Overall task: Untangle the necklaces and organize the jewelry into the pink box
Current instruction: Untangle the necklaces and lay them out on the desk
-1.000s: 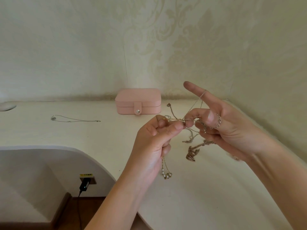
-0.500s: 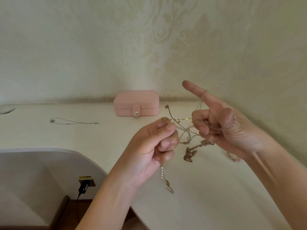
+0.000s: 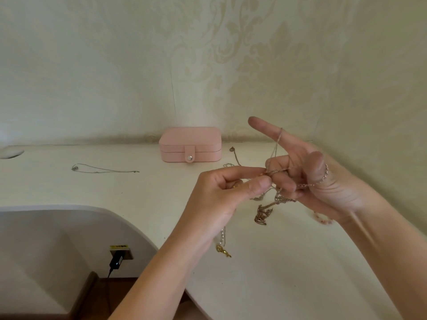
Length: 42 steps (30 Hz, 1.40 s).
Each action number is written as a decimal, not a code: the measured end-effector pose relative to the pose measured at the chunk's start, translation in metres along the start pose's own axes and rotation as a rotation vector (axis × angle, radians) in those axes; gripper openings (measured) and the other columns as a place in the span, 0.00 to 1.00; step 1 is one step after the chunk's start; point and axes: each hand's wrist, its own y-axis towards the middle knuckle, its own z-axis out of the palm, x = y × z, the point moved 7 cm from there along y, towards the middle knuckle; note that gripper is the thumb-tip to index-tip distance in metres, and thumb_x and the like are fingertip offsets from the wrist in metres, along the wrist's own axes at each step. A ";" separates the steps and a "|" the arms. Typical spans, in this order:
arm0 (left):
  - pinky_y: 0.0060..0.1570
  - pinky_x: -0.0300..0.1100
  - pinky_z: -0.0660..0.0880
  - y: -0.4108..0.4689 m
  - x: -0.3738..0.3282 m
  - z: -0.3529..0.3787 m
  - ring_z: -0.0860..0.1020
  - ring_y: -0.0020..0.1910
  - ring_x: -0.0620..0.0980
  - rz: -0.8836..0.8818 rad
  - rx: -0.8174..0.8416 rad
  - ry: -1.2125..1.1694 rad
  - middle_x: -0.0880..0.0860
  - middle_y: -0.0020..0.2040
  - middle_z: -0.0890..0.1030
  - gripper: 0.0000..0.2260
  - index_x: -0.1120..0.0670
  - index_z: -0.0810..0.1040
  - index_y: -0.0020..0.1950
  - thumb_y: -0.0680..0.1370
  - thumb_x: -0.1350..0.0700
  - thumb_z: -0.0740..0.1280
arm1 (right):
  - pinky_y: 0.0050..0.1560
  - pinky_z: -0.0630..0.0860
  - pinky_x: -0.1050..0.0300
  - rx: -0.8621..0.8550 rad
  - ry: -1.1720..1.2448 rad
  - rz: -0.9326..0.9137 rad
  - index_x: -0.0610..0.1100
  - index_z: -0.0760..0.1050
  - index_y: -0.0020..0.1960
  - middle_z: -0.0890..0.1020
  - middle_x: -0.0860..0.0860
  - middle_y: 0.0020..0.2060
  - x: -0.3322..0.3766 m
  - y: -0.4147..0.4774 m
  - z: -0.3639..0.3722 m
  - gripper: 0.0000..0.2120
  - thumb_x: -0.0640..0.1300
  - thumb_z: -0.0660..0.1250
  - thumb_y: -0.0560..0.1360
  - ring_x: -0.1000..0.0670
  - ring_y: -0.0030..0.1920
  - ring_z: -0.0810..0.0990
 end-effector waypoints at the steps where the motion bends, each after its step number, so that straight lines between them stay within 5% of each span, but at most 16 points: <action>1: 0.25 0.27 0.60 0.000 -0.003 0.000 0.63 0.20 0.39 0.014 -0.012 -0.007 0.44 0.22 0.66 0.13 0.54 0.85 0.44 0.63 0.52 0.73 | 0.28 0.61 0.67 0.001 0.000 0.000 0.59 0.62 0.72 0.70 0.54 0.26 0.000 0.000 0.000 0.52 0.73 0.71 0.52 0.59 0.26 0.64; 6: 0.25 0.23 0.62 -0.003 -0.008 -0.002 0.68 0.19 0.38 0.076 -0.063 -0.011 0.42 0.23 0.74 0.09 0.59 0.83 0.43 0.65 0.58 0.73 | 0.28 0.60 0.65 0.018 -0.019 0.004 0.57 0.60 0.74 0.70 0.54 0.26 0.001 0.000 0.001 0.53 0.71 0.72 0.53 0.59 0.26 0.65; 10: 0.25 0.26 0.62 -0.004 -0.006 -0.004 0.66 0.20 0.39 0.046 -0.045 -0.005 0.44 0.25 0.76 0.10 0.57 0.84 0.40 0.62 0.54 0.73 | 0.29 0.61 0.66 0.026 -0.019 0.017 0.57 0.60 0.74 0.70 0.54 0.26 0.001 -0.001 0.001 0.53 0.71 0.72 0.53 0.58 0.26 0.64; 15: 0.25 0.31 0.59 -0.003 0.000 -0.004 0.59 0.21 0.41 -0.038 0.015 -0.048 0.43 0.21 0.68 0.05 0.52 0.84 0.35 0.64 0.52 0.76 | 0.28 0.61 0.66 0.050 -0.013 0.036 0.57 0.59 0.74 0.69 0.54 0.26 -0.001 -0.001 0.005 0.53 0.70 0.73 0.54 0.58 0.26 0.65; 21: 0.28 0.38 0.56 -0.004 -0.003 0.001 0.58 0.25 0.45 -0.022 0.026 0.035 0.49 0.28 0.71 0.10 0.50 0.82 0.35 0.62 0.47 0.78 | 0.29 0.58 0.62 0.053 -0.047 0.038 0.60 0.61 0.72 0.68 0.54 0.25 -0.002 -0.001 0.005 0.51 0.71 0.73 0.53 0.57 0.26 0.63; 24: 0.28 0.36 0.56 -0.003 -0.004 -0.003 0.57 0.27 0.46 0.004 -0.045 0.058 0.51 0.28 0.63 0.09 0.49 0.84 0.37 0.62 0.47 0.77 | 0.29 0.61 0.64 0.041 -0.064 0.049 0.61 0.60 0.73 0.68 0.54 0.25 0.000 -0.001 0.003 0.51 0.71 0.73 0.53 0.56 0.26 0.62; 27: 0.27 0.30 0.60 -0.004 -0.005 -0.004 0.61 0.25 0.42 0.029 -0.072 0.072 0.44 0.23 0.68 0.06 0.52 0.86 0.40 0.66 0.52 0.76 | 0.29 0.63 0.66 0.011 -0.139 0.042 0.61 0.59 0.73 0.69 0.54 0.25 -0.001 -0.002 -0.004 0.48 0.59 0.78 0.58 0.57 0.26 0.65; 30: 0.32 0.27 0.65 -0.006 -0.004 -0.004 0.72 0.29 0.38 0.033 -0.066 0.139 0.45 0.28 0.81 0.05 0.53 0.86 0.42 0.68 0.54 0.76 | 0.28 0.63 0.67 -0.021 -0.216 0.050 0.61 0.59 0.72 0.68 0.55 0.24 -0.005 -0.002 -0.010 0.42 0.47 0.70 0.61 0.57 0.25 0.65; 34: 0.24 0.25 0.60 -0.006 0.000 -0.004 0.67 0.21 0.38 -0.024 -0.043 0.141 0.42 0.21 0.73 0.03 0.56 0.85 0.40 0.69 0.57 0.75 | 0.28 0.64 0.70 0.014 -0.223 0.067 0.60 0.59 0.72 0.67 0.55 0.24 -0.006 -0.001 -0.006 0.43 0.47 0.72 0.61 0.57 0.25 0.64; 39: 0.25 0.34 0.54 -0.004 0.017 -0.003 0.57 0.23 0.42 -0.219 0.101 -0.116 0.43 0.23 0.61 0.07 0.50 0.79 0.30 0.66 0.59 0.74 | 0.31 0.65 0.68 0.067 -0.220 0.085 0.62 0.59 0.72 0.67 0.53 0.26 -0.010 -0.001 0.000 0.48 0.47 0.78 0.58 0.57 0.27 0.64; 42: 0.21 0.33 0.55 -0.004 0.025 -0.002 0.59 0.25 0.43 -0.321 0.139 -0.395 0.47 0.29 0.66 0.05 0.51 0.77 0.33 0.60 0.55 0.72 | 0.31 0.65 0.68 0.065 -0.219 0.092 0.62 0.58 0.72 0.67 0.54 0.25 -0.011 -0.001 0.000 0.49 0.47 0.78 0.58 0.57 0.26 0.64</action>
